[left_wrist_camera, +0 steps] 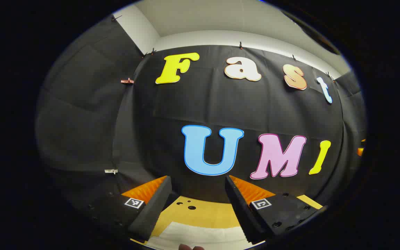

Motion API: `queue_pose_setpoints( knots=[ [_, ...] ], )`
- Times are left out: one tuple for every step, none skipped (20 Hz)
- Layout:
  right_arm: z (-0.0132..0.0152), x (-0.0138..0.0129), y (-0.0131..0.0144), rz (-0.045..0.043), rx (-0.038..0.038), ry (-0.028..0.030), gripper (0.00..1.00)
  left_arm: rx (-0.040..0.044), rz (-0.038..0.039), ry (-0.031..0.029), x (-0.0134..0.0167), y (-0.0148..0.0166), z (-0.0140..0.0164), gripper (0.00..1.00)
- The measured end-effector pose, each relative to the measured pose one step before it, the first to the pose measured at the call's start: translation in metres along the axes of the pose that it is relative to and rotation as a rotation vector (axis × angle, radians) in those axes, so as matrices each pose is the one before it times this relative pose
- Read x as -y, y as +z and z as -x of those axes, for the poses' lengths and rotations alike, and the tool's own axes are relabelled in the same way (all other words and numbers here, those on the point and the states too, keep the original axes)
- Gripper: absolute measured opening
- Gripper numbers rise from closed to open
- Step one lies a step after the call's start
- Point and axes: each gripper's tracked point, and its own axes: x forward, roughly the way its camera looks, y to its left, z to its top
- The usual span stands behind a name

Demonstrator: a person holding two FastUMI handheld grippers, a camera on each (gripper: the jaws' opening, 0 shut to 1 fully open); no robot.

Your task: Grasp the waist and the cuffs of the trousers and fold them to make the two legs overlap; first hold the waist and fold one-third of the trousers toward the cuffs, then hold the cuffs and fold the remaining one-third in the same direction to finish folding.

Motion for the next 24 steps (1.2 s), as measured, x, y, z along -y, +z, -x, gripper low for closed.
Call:
queue_pose_setpoints(
  knots=[
    [-0.00006, -0.00186, -0.00344, 0.00639, -0.00691, -0.00006, 0.96, -0.00472, -0.00574, -0.00142, -0.0009, -0.00479, -0.00108, 0.96],
    [0.00073, -0.00269, -0.00449, 0.00376, -0.00839, 0.00615, 0.96, -0.00678, -0.01031, -0.00146, -0.00097, -0.00369, 0.0002, 0.97],
    [0.0014, -0.0034, -0.00279, -0.00006, -0.00634, 0.005, 0.96, -0.00785, -0.00942, -0.00422, -0.00132, -0.00536, 0.00043, 0.96],
    [0.00024, -0.00368, -0.00335, -0.00088, -0.00611, 0.00534, 0.96, -0.00857, -0.00758, -0.00474, 0.00027, -0.00354, 0.00017, 0.96],
    [-0.00027, -0.00249, -0.00267, 0.00064, -0.00682, 0.00213, 0.96, -0.00934, -0.00675, -0.0035, 0.00047, -0.00505, 0.00046, 0.96],
    [-0.00051, -0.00297, -0.00386, 0.00216, -0.00772, 0.00523, 0.9, -0.00859, -0.00747, -0.00245, 0.00038, -0.0029, -0.00017, 0.96],
    [0.00043, -0.00311, -0.00152, 0.00186, -0.00433, 0.00379, 0.9, -0.00554, -0.00493, -0.00337, -0.00084, -0.00527, 0.00066, 0.97],
    [0.00003, -0.00187, -0.0019, 0.0, -0.00197, 0.00531, 0.9, -0.00435, -0.00161, -0.0068, 0.00072, -0.00208, 0.00013, 0.97],
    [-0.00073, -0.00273, -0.00073, 0.00096, -0.00055, 0.0036, 0.9, -0.00479, -0.00081, -0.00698, 0.00071, -0.00433, 0.00071, 0.96],
    [-0.00032, -0.00189, -0.00255, 0.00265, -0.00166, 0.00587, 0.96, -0.0039, -0.00285, -0.00635, 0.00039, -0.00292, 0.00019, 0.96],
    [0.00038, -0.00163, -0.00252, 0.00614, -0.00258, 0.00498, 0.96, -0.00507, -0.00435, -0.00277, -0.0006, -0.00453, 0.00051, 0.96],
    [0.00109, -0.00017, -0.00254, 0.00811, -0.00384, 0.0028, 0.96, -0.00672, -0.00523, -0.00563, -0.00008, -0.00296, -0.00018, 0.97],
    [0.00052, -0.00058, -0.00414, 0.00847, -0.00852, 0.00201, 0.96, -0.00741, -0.00456, -0.00066, -0.00018, -0.00572, 0.00044, 0.97],
    [-0.00029, -0.00113, -0.00408, 0.00905, -0.00782, 0.00202, 0.9, -0.00807, -0.00382, -0.00328, -0.00063, -0.00321, 0.00063, 0.97],
    [0.00097, -0.00072, -0.00316, 0.00744, -0.00533, 0.00198, 0.9, -0.00676, -0.00451, -0.00301, -0.00012, -0.00479, 0.00132, 0.97],
    [0.00077, -0.00107, -0.00279, 0.00683, -0.00419, 0.0024, 0.96, -0.00696, -0.00603, -0.00354, 0.0003, -0.00363, 0.00035, 0.97],
    [0.00035, -0.00124, -0.00289, 0.00778, -0.00375, 0.00275, 0.96, -0.0069, -0.00842, -0.00262, -0.00034, -0.00547, 0.00057, 0.97],
    [0.00096, -0.00113, -0.00323, 0.00867, -0.0029, 0.00405, 0.96, -0.00672, -0.00916, -0.0041, 0.00014, -0.00363, 0.00012, 0.96],
    [0.00051, -0.00215, -0.0026, 0.00997, -0.00386, 0.00551, 0.96, -0.00786, -0.00781, -0.00333, 0.00013, -0.00533, 0.00091, 0.96],
    [0.00079, -0.00261, -0.00272, 0.01285, -0.0028, 0.00575, 0.96, -0.00619, -0.00764, -0.00505, 0.00085, -0.00383, 0.00051, 0.92],
    [0.00109, -0.00209, -0.00377, 0.01574, -0.00391, 0.00432, 0.96, -0.00798, -0.00696, -0.00457, -0.00013, -0.00634, 0.00134, 0.96],
    [0.00041, -0.00359, -0.00317, 0.01574, -0.00404, 0.00719, 0.96, -0.0083, -0.00757, -0.00619, 0.00019, -0.00522, 0.00078, 0.96],
    [0.00151, -0.00368, -0.00354, 0.01779, -0.00518, 0.01004, 0.96, -0.00793, -0.00994, -0.00732, 0.00064, -0.00649, 0.00156, 0.92],
    [0.00163, -0.00432, -0.00554, 0.02135, -0.00835, 0.01131, 0.96, -0.00905, -0.01434, -0.00927, 0.00095, -0.00501, 0.00157, 0.96]
  ],
)
